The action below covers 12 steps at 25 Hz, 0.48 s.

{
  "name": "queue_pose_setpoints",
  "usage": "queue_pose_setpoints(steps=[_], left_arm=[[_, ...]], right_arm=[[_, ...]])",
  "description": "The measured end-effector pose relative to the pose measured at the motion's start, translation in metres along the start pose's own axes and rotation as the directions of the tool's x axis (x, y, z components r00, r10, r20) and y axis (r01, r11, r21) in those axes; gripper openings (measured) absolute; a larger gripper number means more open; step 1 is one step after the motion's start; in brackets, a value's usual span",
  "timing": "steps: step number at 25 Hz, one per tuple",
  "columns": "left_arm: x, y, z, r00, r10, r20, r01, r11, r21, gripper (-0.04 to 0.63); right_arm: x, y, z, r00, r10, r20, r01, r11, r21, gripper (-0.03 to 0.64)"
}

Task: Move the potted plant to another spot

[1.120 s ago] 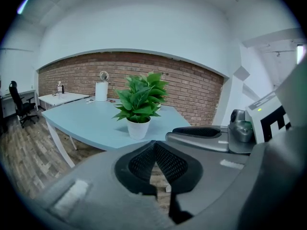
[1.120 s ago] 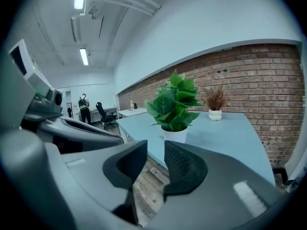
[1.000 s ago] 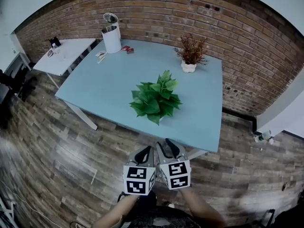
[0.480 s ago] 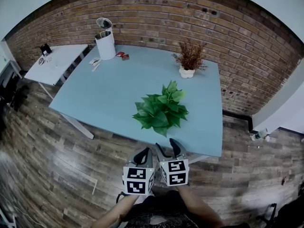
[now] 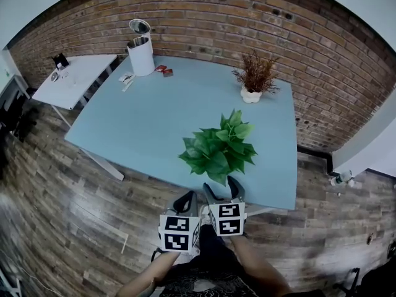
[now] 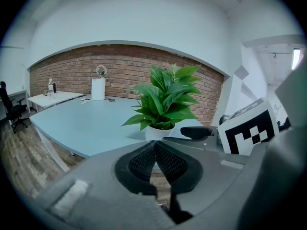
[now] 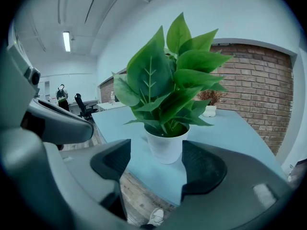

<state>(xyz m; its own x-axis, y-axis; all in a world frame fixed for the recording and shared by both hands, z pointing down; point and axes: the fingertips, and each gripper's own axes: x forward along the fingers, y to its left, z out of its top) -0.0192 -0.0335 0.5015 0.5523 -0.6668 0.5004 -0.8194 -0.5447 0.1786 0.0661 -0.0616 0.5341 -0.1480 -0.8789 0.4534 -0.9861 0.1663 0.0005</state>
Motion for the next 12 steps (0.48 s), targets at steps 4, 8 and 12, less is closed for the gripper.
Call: queue_pose_setpoints(steps=[4,8,12], left_arm=[[0.009,0.008,0.001,1.0,0.008,-0.009,-0.008,1.0,-0.002,-0.002],[0.017,0.013,0.007,1.0,0.009,-0.007,-0.009,1.0,0.002,-0.002],[0.023,0.02,0.009,1.0,0.018,-0.012,-0.018,1.0,-0.002,-0.002]], right_arm=[[0.014,-0.001,-0.004,1.0,0.003,-0.022,-0.003,1.0,0.003,0.343],[0.029,-0.008,-0.005,1.0,-0.004,-0.031,0.004,1.0,-0.003,0.384],[0.04,-0.011,-0.007,0.999,-0.005,-0.051,0.004,1.0,-0.006,0.412]])
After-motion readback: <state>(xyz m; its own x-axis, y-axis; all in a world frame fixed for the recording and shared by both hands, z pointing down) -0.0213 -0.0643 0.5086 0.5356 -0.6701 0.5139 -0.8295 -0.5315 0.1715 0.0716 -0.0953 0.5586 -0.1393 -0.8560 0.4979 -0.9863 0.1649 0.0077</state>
